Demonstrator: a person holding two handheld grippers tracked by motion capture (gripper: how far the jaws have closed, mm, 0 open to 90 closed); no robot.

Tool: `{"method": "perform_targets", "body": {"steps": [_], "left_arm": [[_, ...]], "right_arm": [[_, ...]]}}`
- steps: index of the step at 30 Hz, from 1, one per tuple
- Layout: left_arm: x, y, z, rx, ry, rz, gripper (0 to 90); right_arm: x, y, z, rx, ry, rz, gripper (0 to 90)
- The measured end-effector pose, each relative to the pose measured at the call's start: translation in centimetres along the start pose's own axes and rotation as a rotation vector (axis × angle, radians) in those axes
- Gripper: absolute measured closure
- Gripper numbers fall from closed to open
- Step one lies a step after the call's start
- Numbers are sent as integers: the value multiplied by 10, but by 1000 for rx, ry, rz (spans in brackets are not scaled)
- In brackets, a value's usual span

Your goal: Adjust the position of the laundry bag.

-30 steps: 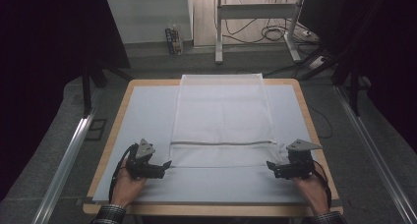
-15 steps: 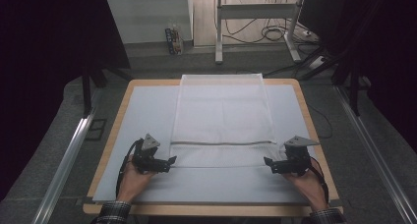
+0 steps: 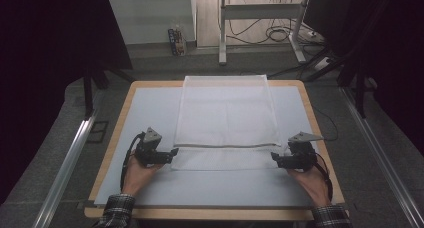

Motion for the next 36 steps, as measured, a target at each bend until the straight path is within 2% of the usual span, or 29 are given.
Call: {"method": "perform_targets", "body": {"steps": [5,8,12,14,18,20,25,27,33,36], "left_arm": [[3,-5,7,-11,-5,4,232],[5,-9,10,-6,-7,-3,312],[7,-15,14,-2,16,-13,344],[8,-17,16,1,30,-14,345],[9,-20,18,13,75,-23,385],[10,-22,19,10,82,-27,389],[12,-28,19,17,69,9,411],[13,-30,19,22,64,26,420],[16,-38,17,33,70,55,443],[15,-44,14,59,46,66,428]], "right_arm": [[-8,0,5,3,-15,-12,328],[-12,-2,10,-3,-18,-3,346],[-18,-9,16,-5,4,-30,376],[-22,-13,17,-3,27,-57,421],[-27,-18,21,-6,17,-49,472],[-30,-20,23,-5,22,-56,494],[-38,-23,29,-11,17,-80,564],[-41,-29,28,12,-2,-79,592],[-45,-40,26,49,7,-96,624],[-45,-43,24,73,6,-96,629]]}}
Point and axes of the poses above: each handheld gripper's, and its own axes: y roughly backward along the jaws, z roughly out of its top, x roughly to its left, the point moved 9 cm from there along -y, roughly forward along the jaws, and after that the axes turned 7 degrees about z, right-handed, at the moved point
